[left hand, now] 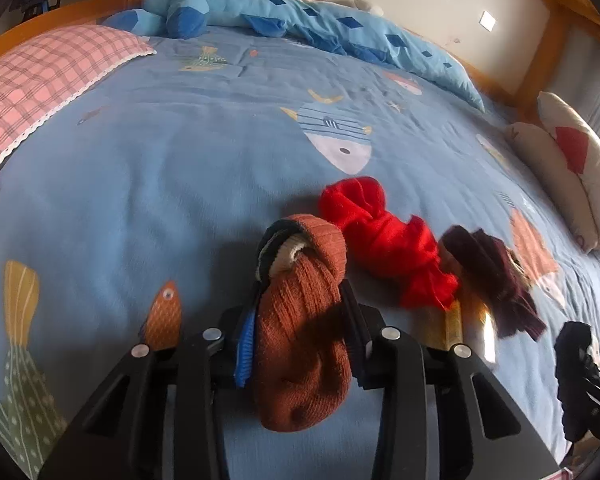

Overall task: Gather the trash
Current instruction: 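Carry the orange sock and black cloth with both grippers to the bucket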

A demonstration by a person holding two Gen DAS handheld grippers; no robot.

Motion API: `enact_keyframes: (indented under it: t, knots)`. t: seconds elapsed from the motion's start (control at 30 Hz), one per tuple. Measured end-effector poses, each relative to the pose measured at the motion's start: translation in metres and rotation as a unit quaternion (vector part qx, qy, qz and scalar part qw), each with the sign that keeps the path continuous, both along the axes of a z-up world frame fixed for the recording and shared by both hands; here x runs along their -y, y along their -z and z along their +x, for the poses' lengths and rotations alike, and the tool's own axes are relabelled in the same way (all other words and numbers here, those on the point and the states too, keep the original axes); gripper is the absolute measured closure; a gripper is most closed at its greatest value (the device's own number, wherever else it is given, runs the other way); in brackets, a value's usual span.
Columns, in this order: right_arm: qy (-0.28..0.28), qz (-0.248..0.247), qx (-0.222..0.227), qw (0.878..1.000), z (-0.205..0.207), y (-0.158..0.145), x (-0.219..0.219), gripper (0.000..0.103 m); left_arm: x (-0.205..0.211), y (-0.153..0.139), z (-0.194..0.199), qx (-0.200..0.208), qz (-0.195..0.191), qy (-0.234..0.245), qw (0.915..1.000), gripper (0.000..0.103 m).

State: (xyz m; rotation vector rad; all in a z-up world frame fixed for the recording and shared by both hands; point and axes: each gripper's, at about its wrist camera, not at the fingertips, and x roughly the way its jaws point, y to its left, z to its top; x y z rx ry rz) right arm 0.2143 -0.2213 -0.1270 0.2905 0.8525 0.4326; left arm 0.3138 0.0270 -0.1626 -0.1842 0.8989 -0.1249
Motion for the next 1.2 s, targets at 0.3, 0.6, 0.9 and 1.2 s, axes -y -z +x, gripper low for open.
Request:
enact_keyframes:
  t: [0.3, 0.6, 0.9, 1.2]
  knots:
    - [0.001, 0.006, 0.001, 1.000, -0.034, -0.012, 0.007, 0.079, 0.009, -0.017, -0.073, 0.005, -0.053, 0.041, 0.9977, 0.066]
    - [0.043, 0.027, -0.003, 0.999, -0.099, -0.021, 0.048, 0.079, 0.047, -0.031, -0.157, 0.009, -0.078, 0.117, 0.9900, 0.066]
    - [0.089, 0.037, 0.012, 0.995, -0.173, -0.033, 0.095, 0.079, 0.108, -0.046, -0.216, 0.007, -0.112, 0.204, 0.9725, 0.066]
    - [0.157, 0.031, 0.024, 0.987, -0.260, -0.040, 0.149, 0.079, 0.194, -0.051, -0.278, -0.002, -0.114, 0.316, 0.9419, 0.066]
